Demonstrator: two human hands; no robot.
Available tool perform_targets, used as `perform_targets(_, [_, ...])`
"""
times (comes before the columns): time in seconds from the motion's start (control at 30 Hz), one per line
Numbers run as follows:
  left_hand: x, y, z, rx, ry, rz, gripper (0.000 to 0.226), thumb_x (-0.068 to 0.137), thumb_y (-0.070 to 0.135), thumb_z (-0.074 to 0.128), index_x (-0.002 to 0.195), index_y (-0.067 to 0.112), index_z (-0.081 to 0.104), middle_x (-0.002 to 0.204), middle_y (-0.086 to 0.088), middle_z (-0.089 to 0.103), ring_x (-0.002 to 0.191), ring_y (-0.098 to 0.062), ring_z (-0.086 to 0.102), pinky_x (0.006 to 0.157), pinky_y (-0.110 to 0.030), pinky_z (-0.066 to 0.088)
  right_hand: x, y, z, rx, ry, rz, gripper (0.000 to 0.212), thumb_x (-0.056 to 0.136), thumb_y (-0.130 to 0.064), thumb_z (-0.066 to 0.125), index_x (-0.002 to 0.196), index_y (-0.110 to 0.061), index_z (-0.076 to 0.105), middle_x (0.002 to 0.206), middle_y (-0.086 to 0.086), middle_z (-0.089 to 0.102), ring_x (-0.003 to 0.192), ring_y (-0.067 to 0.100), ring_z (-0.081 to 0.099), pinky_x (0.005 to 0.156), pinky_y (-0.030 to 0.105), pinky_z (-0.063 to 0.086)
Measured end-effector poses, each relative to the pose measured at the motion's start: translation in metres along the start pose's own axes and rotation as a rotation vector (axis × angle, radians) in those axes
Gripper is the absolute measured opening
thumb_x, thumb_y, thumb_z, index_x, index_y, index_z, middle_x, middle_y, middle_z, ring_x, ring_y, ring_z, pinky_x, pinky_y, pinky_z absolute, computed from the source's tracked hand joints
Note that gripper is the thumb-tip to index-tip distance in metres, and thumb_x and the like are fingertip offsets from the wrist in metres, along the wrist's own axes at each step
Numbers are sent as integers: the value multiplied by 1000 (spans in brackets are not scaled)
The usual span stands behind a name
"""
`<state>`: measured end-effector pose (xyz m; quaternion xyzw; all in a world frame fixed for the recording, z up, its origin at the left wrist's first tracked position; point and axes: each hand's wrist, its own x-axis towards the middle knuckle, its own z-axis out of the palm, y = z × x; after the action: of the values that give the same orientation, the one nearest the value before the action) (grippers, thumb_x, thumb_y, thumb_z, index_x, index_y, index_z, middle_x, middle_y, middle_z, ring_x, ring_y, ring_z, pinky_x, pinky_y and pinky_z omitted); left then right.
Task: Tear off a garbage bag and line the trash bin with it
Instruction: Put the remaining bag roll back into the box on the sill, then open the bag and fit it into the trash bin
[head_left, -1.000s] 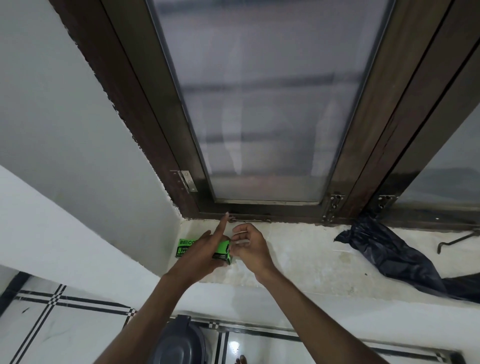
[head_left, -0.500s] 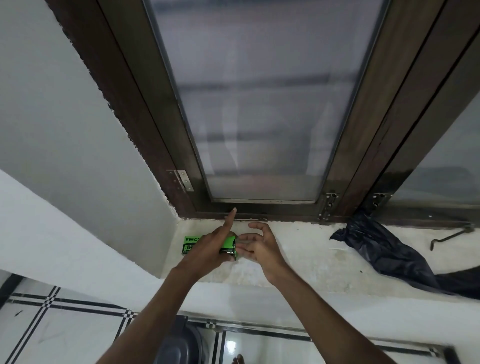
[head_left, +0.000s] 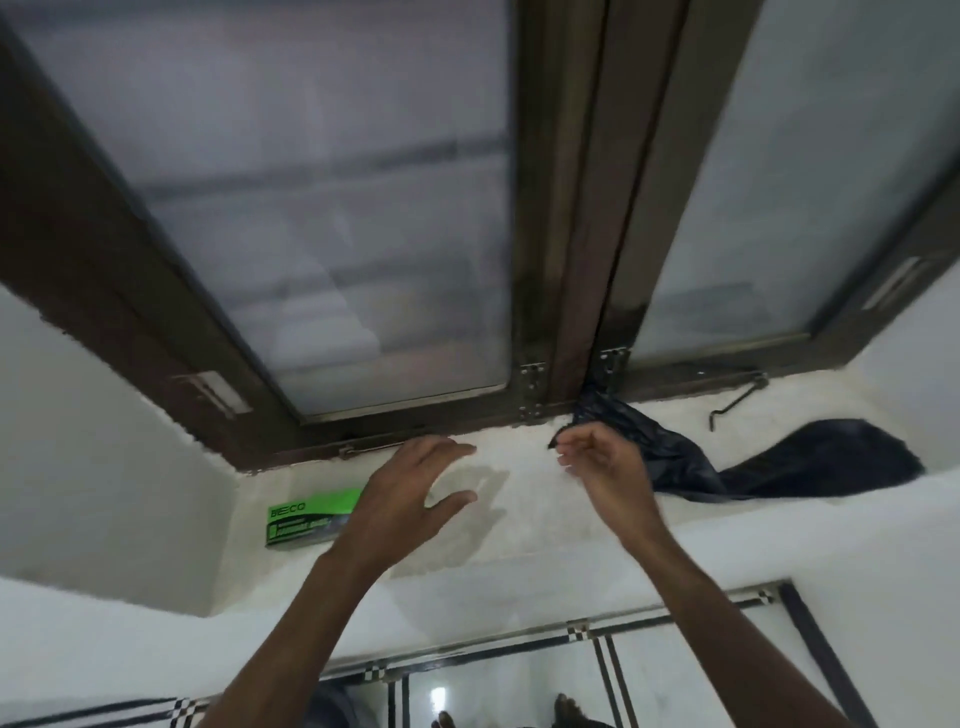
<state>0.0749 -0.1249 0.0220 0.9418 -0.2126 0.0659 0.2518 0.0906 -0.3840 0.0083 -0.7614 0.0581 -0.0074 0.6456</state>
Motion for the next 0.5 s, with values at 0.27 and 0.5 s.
perform_targets(0.27, [59, 129, 92, -377, -144, 161, 15, 93, 22, 62, 102, 21, 74, 98, 11, 71, 85, -4, 65, 78, -29, 55, -3, 77, -228, -1196, 175, 39, 46, 82, 0, 68, 127, -12, 67, 134, 21, 61, 130, 50, 44, 108, 52, 39])
perform_targets(0.5, [70, 199, 137, -511, -312, 63, 19, 94, 24, 59, 106, 22, 73, 101, 12, 72, 90, -6, 67, 81, -29, 56, -16, 79, -258, -1114, 163, 5, 11, 85, -9, 68, 92, -17, 73, 91, 2, 70, 83, 26, 67, 72, 33, 50])
